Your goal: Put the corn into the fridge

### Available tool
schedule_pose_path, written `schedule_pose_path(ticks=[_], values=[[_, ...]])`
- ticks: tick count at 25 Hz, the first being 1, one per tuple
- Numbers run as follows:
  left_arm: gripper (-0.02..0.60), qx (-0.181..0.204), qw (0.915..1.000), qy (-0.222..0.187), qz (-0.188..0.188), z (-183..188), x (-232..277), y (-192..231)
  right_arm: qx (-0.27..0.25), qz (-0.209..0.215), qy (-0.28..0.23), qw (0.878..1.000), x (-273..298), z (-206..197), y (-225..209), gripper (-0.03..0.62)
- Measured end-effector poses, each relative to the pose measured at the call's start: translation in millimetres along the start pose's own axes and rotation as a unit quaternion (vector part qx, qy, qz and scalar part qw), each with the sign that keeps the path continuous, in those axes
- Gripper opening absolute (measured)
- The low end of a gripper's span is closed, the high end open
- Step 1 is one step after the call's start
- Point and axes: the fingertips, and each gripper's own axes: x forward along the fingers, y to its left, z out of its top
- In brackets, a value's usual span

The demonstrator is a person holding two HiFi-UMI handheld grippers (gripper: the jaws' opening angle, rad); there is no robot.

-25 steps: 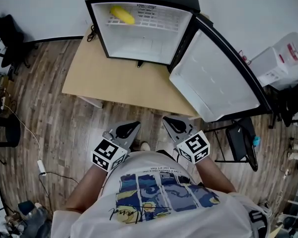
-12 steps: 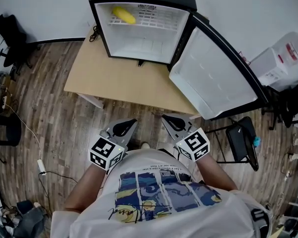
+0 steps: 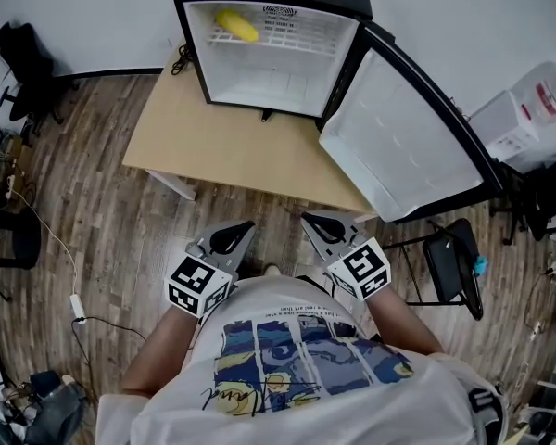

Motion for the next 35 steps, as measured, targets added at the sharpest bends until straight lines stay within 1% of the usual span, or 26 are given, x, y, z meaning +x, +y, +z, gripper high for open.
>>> schedule_pose_path(ticks=[7, 18, 35], values=[[0.014, -0.004, 1.0000, 0.000, -0.001, 1, 2, -1, 0.004, 0.005, 0.002, 1.000, 0, -2, 2, 0.012], [0.015, -0.014, 0.9998, 0.007, 0.011, -11, 0, -4, 0.007, 0.015, 0.001, 1.000, 0, -10, 6, 0.012], [0.015, -0.013, 0.9998, 0.011, 0.005, -11, 11, -10, 0.011, 0.016, 0.008, 1.000, -4, -19, 0, 0.011]])
